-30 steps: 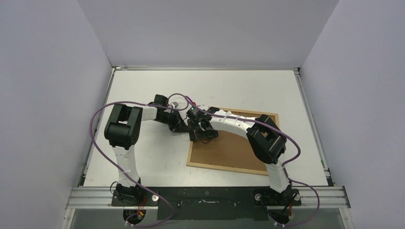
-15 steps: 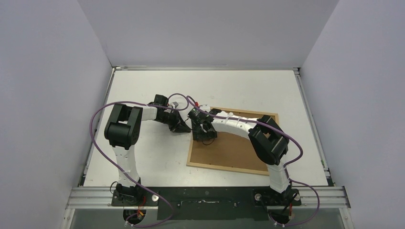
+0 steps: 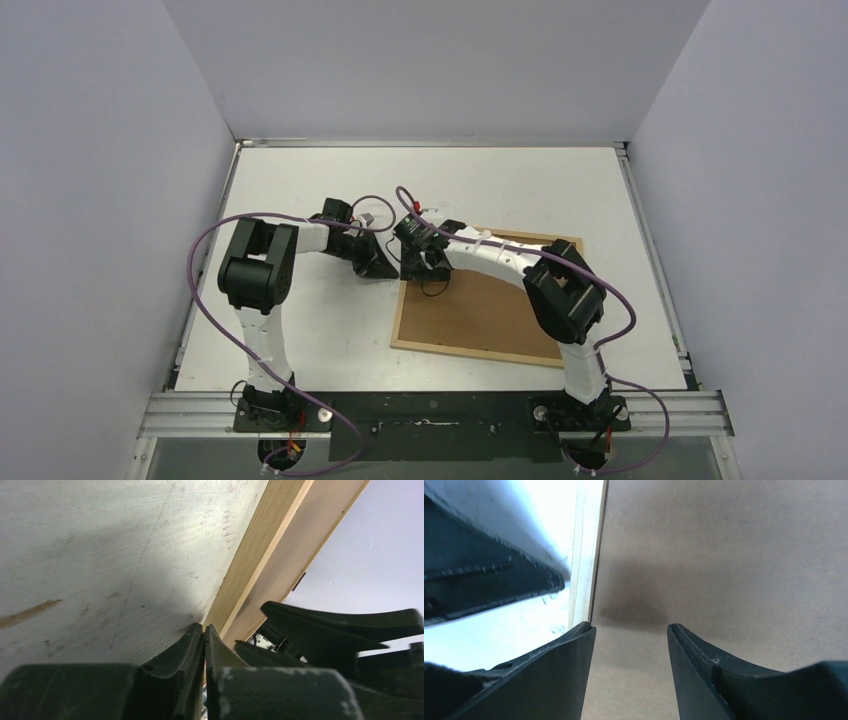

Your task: Put the photo into the frame

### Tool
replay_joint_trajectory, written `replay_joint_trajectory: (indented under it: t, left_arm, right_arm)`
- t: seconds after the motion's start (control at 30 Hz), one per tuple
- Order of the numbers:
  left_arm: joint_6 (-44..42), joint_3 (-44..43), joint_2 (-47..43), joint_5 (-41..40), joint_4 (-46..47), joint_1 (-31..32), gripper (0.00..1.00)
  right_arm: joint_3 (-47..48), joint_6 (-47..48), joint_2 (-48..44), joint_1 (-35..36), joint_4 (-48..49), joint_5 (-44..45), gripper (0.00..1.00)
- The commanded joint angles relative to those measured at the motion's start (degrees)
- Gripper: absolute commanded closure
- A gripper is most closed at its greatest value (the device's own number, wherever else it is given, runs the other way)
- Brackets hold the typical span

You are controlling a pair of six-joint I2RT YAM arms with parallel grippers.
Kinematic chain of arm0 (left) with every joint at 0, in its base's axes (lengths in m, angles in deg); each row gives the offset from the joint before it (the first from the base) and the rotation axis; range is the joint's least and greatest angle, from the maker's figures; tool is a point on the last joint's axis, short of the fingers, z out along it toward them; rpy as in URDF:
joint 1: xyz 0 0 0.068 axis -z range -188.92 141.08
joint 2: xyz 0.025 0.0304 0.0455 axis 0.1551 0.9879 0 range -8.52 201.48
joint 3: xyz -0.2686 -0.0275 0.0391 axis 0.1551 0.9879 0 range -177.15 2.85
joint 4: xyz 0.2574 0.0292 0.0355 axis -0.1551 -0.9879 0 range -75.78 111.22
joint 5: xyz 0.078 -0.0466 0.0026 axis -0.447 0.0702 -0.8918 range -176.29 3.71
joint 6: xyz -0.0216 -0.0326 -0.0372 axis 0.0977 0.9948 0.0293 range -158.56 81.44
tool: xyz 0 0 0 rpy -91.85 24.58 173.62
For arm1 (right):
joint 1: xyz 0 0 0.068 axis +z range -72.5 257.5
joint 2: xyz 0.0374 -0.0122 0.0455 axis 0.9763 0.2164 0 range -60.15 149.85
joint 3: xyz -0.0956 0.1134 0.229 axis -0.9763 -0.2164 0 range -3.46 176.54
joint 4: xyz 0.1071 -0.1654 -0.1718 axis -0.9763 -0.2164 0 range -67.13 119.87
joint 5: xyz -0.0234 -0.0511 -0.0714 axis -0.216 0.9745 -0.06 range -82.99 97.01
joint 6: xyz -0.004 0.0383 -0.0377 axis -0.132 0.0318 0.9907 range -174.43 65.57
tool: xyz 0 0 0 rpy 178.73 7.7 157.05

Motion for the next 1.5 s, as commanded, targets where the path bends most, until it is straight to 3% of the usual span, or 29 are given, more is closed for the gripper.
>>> replay_joint_trajectory:
  t: [0.0, 0.37, 0.5, 0.6, 1.2, 1.47]
  left_arm:
    - [-2.5, 1.0, -1.7, -3.5, -1.9, -0.3, 0.95]
    - [-0.3, -1.0, -0.9, -1.6, 0.3, 0.4, 0.86]
    - [-0.3, -2.1, -0.7, -2.3, 0.6, 1.3, 0.71]
    - [-0.1, -2.8, 0.0, -2.6, 0.6, 2.1, 0.68]
    - [-1.3, -4.8, 5.0, -10.3, -6.8, 3.6, 0.83]
    - [-2.0, -4.7, 6.6, -11.7, -7.9, 3.6, 0.85]
  right_arm:
    - [4.4, -3.4, -2.2, -3.6, -1.3, 3.6, 0.44]
    - [14.4, 1.5, 5.0, -6.9, -3.9, 5.3, 0.39]
    - [17.6, 2.9, 8.0, -7.7, -4.1, 5.5, 0.39]
    - [19.1, 3.2, 9.9, -8.2, -4.2, 5.0, 0.39]
    - [20.3, 3.0, 14.7, -9.3, -2.2, 3.3, 0.38]
    - [12.0, 0.1, 11.7, -11.8, 8.4, -5.6, 0.38]
